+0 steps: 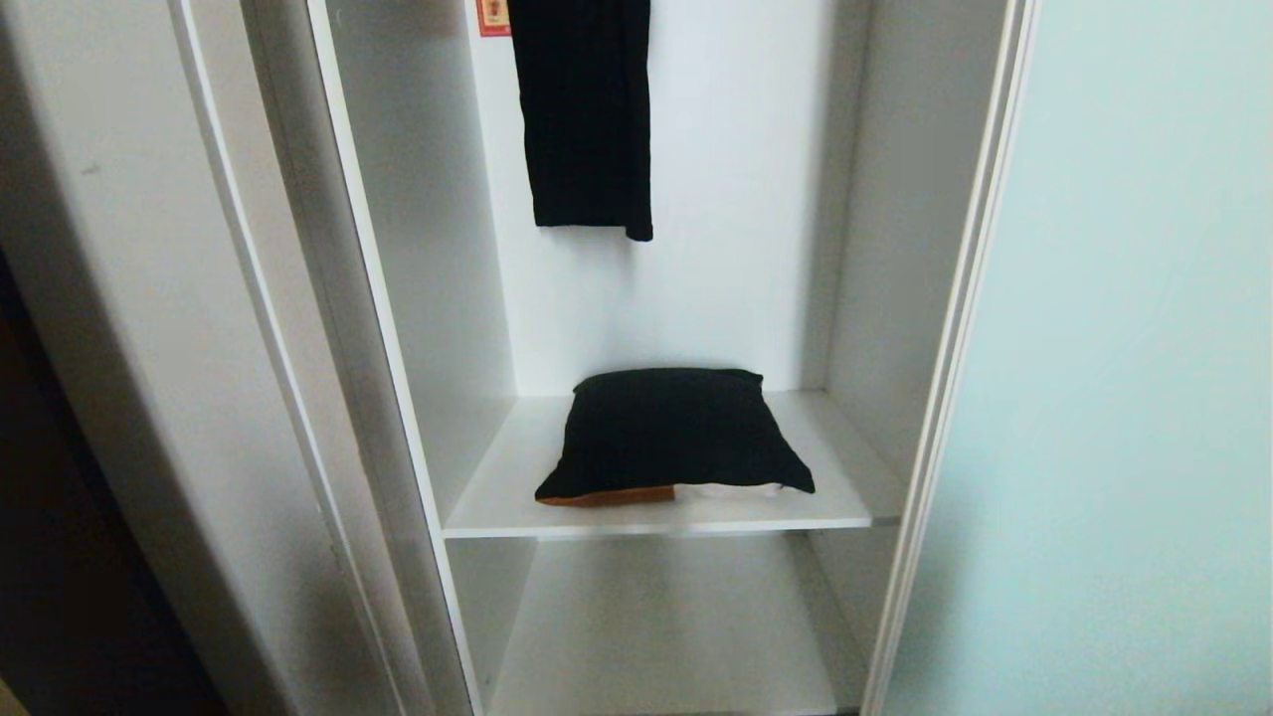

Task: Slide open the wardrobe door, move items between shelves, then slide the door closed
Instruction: Open the door, then place the pillow on the lower shelf

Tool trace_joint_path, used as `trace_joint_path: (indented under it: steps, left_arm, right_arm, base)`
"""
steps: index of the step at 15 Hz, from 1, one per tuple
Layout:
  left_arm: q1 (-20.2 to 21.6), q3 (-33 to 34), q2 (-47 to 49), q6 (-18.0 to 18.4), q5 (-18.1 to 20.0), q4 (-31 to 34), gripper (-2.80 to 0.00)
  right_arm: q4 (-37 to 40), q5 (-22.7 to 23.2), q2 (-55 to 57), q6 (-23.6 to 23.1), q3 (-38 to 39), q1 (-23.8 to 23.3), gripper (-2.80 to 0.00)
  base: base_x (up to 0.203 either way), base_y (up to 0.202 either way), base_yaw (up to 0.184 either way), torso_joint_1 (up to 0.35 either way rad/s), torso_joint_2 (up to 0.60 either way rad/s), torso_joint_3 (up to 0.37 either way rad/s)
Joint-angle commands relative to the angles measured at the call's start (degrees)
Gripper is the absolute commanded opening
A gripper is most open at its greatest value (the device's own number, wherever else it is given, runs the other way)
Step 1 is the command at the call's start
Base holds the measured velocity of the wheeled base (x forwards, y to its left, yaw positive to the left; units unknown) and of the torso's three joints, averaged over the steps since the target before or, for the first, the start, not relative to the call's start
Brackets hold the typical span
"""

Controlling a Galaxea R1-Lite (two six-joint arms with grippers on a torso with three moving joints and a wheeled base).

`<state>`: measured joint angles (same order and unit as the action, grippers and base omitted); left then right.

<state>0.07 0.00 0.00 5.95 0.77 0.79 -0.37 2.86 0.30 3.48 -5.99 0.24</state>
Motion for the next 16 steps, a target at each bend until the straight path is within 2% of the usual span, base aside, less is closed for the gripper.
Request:
trace_joint_path:
  steps: [1,5,9,12,16]
  left_arm:
    - [0.01,0.09,0.09,0.03,0.02,0.00,-2.80]
    - [0.01,0.09,0.09,0.03,0.02,0.00,-2.80]
    - [0.01,0.09,0.09,0.03,0.02,0.00,-2.80]
    - [0.01,0.09,0.09,0.03,0.02,0.00,-2.80]
    - [0.01,0.09,0.09,0.03,0.02,0.00,-2.80]
  right_arm:
    - [2.93,5.71,3.91,0.69,-8.32,-0.04,-2.80]
    - [2.57,14.67,22.82,3.87,-18.70,0.17,-2.80]
    - [-7.47,21.66,45.59,7.07,-26.96,0.75,-2.80]
    - [-15.02,23.40,58.30,7.93,-31.74,2.94,-2.80]
    - [-21.49,22.60,68.52,8.61,-33.78,6.05,-2.80]
  base:
    - [0.000,0.000,0.000,0.000,0.00,0.000]
    - [0.000,0.000,0.000,0.000,0.00,0.000]
    - [0.000,0.000,0.000,0.000,0.00,0.000]
    - [0.000,0.000,0.000,0.000,0.00,0.000]
    - [0.000,0.000,0.000,0.000,0.00,0.000]
